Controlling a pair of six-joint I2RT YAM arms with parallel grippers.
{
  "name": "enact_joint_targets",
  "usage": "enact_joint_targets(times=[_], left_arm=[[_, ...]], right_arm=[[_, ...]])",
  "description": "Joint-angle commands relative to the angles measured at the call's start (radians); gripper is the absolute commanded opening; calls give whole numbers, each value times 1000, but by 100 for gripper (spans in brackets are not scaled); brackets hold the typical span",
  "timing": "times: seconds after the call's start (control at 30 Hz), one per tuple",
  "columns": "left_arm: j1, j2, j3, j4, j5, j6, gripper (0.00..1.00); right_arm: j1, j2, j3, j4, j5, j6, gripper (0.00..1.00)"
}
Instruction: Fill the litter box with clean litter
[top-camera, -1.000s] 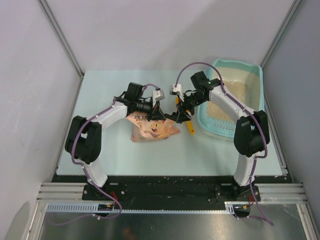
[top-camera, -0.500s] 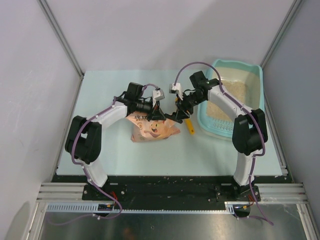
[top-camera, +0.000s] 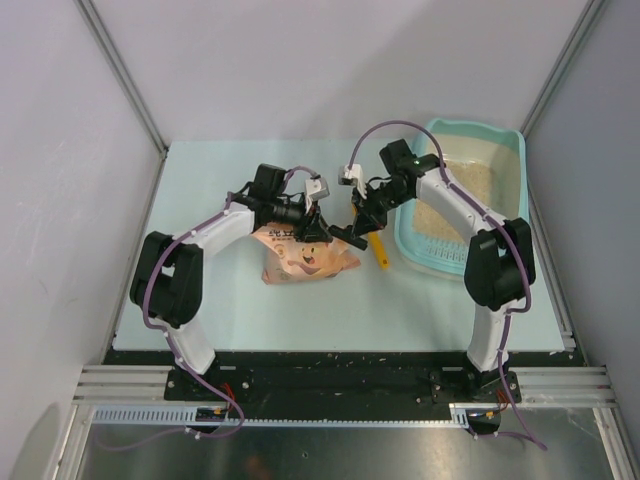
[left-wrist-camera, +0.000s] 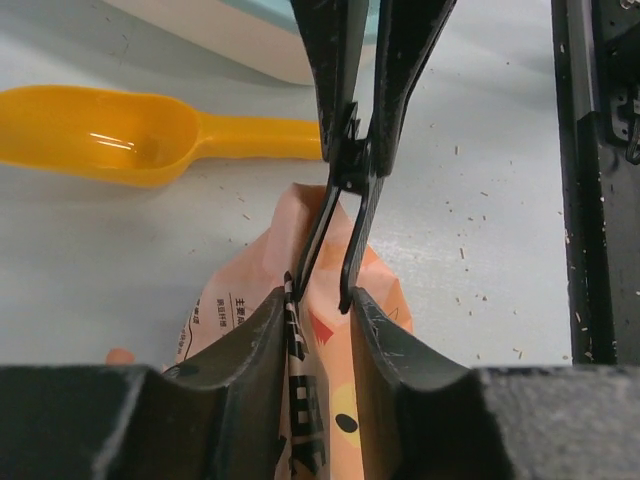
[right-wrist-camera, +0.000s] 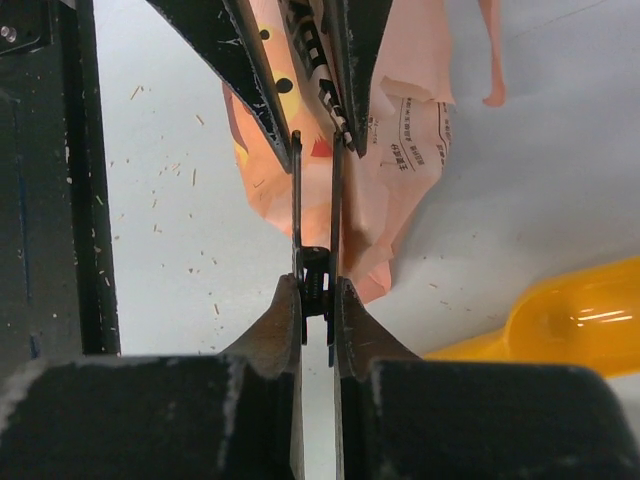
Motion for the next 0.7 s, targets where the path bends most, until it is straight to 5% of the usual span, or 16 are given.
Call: enact_joint_targets(times=[0.0,0.2,0.33,0.67], left_arm=[[-1,-16,27,-6,5,-9,36],[10,-27,6,-15,-15,19,29],[8,-23,9,-15,-3,22,10],[8,-28,13,-14,7,16,2]], right_arm=[[-32,-17,96,-94,-35,-84,0],[-78,-39,159,-222,-35,-177,0],[-64,-37,156,-242,24,-258,0],[-20,44,218,-252,80,-324,0]])
